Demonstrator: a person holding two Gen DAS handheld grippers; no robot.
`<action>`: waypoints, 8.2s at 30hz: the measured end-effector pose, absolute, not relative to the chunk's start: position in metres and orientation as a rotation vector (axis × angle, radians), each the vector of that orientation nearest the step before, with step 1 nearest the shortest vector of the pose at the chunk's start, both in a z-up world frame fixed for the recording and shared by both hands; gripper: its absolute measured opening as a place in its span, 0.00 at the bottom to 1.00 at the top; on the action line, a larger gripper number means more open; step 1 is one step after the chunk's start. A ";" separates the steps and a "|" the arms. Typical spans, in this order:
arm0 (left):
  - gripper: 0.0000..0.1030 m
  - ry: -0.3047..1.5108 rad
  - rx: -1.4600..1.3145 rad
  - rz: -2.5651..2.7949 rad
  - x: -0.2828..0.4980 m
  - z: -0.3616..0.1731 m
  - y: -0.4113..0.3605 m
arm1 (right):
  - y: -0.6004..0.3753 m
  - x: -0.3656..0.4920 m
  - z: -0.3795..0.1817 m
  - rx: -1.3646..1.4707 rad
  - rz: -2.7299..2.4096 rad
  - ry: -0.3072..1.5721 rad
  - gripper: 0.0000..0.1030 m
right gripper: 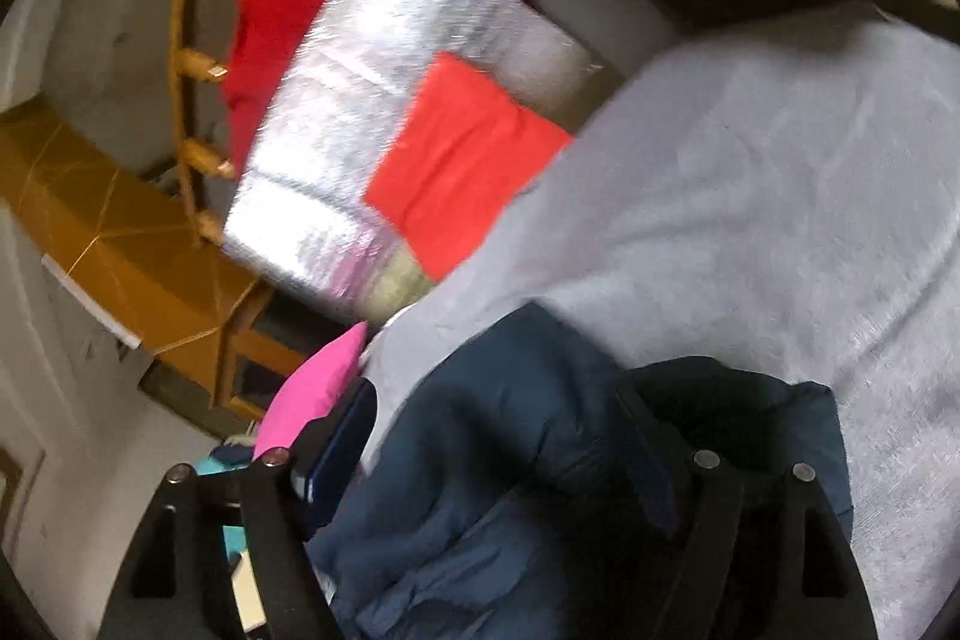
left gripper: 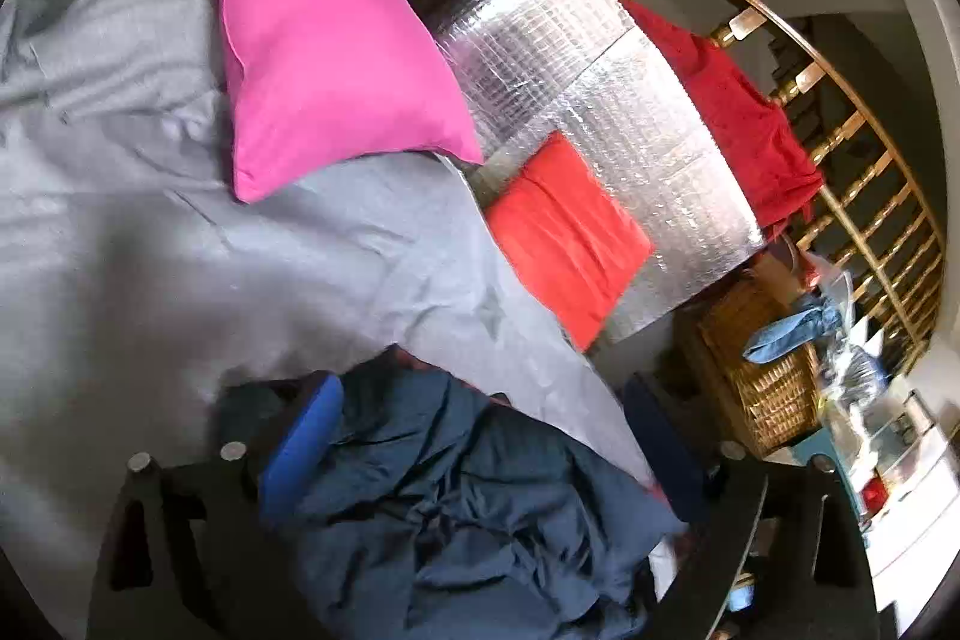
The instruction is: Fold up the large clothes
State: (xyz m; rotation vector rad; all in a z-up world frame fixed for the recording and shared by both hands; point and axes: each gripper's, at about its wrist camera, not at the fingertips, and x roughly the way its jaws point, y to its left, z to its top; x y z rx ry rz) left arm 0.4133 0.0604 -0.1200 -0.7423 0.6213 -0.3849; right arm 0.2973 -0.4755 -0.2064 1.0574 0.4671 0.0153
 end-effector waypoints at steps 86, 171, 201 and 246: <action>0.92 0.643 0.159 -0.107 0.348 -0.129 -0.019 | -0.387 0.286 -0.196 0.619 -0.175 0.726 0.66; 0.93 0.897 0.180 -0.076 0.358 -0.173 -0.015 | -0.394 0.236 -0.200 0.689 -0.066 0.848 0.55; 0.92 0.735 0.232 -0.088 0.287 -0.146 -0.036 | -0.386 0.195 -0.203 0.705 0.034 0.777 0.56; 0.92 0.887 -0.143 -0.230 0.331 -0.144 0.049 | -0.480 0.170 -0.220 0.982 -0.116 0.723 0.72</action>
